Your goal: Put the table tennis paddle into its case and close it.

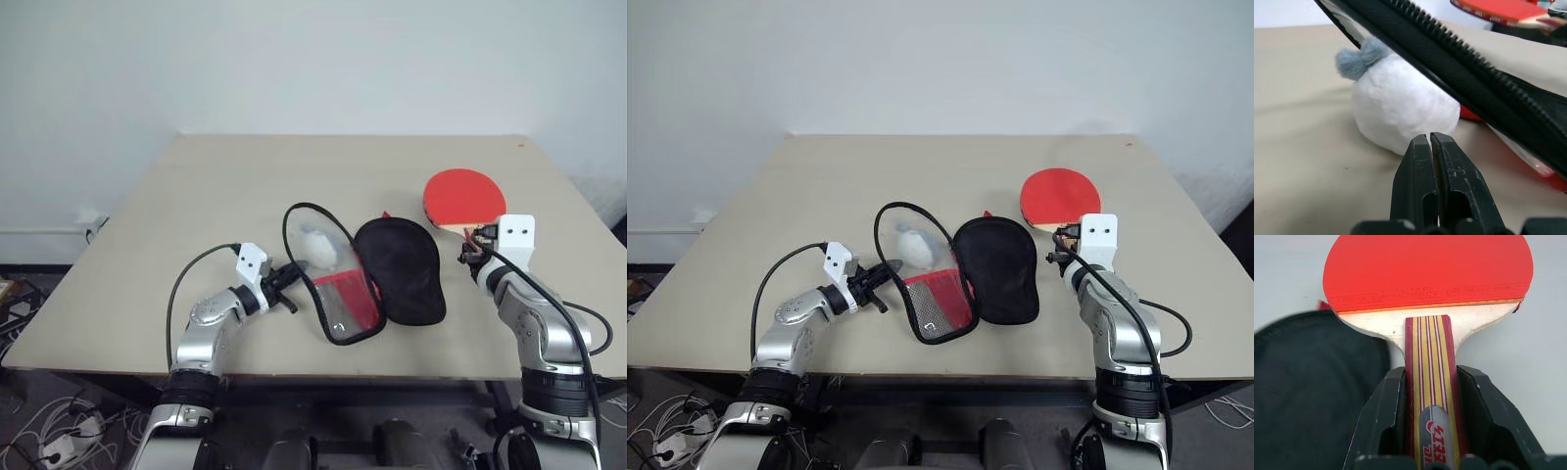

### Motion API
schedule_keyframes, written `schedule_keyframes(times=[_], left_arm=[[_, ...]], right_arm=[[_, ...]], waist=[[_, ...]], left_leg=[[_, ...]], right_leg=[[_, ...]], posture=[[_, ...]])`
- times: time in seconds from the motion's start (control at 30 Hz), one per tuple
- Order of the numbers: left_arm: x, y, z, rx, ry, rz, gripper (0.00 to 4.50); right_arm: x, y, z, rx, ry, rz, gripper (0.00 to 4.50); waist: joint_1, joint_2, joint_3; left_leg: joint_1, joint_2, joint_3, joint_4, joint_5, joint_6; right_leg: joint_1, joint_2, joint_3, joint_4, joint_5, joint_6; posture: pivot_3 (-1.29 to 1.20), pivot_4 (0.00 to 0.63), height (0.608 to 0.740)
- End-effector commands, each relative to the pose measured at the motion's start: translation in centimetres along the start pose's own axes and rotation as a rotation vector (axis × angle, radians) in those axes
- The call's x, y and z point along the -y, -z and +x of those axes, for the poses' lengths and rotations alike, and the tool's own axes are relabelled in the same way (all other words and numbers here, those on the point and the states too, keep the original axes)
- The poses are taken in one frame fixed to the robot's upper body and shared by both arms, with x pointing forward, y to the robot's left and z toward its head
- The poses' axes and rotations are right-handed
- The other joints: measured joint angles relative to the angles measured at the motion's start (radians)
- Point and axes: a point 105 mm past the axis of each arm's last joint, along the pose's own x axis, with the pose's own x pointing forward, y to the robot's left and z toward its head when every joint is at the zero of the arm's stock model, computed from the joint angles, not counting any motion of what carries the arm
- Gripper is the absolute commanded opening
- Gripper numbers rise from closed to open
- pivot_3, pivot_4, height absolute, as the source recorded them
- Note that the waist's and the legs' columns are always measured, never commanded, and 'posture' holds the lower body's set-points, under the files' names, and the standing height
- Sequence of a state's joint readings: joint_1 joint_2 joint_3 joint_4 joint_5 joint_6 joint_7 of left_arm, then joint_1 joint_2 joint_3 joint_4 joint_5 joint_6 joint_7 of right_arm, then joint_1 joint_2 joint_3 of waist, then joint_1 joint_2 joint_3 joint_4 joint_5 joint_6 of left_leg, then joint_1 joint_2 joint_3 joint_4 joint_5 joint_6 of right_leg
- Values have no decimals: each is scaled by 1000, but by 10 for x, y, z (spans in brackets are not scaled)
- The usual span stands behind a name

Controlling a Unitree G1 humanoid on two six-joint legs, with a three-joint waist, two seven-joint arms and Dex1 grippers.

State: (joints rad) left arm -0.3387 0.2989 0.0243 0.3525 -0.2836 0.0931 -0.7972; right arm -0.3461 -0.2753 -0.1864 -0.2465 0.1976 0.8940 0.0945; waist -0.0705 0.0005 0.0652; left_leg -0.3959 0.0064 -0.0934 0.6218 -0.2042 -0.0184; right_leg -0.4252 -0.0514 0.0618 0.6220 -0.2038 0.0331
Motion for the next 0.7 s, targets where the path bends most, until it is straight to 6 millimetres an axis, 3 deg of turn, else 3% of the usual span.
schedule_keyframes(times=[0.03,0.4,0.7], left_arm=[[1,-16,6,44,13,50,0],[3,-15,9,41,22,46,0],[3,-17,13,49,30,49,0]], right_arm=[[-16,-28,-11,93,-80,-24,1236],[-46,-13,-29,-15,-232,100,1236],[-59,3,-32,-111,-270,149,1236]], waist=[[0,0,0],[0,0,0],[0,0,0]], left_leg=[[0,0,0,0,0,0],[1,0,1,4,0,0],[1,0,1,4,0,0]], right_leg=[[0,0,0,0,0,0],[1,1,2,1,-1,-2],[1,1,2,2,0,0]], posture=[[0,0,740],[0,0,740],[0,0,740]])
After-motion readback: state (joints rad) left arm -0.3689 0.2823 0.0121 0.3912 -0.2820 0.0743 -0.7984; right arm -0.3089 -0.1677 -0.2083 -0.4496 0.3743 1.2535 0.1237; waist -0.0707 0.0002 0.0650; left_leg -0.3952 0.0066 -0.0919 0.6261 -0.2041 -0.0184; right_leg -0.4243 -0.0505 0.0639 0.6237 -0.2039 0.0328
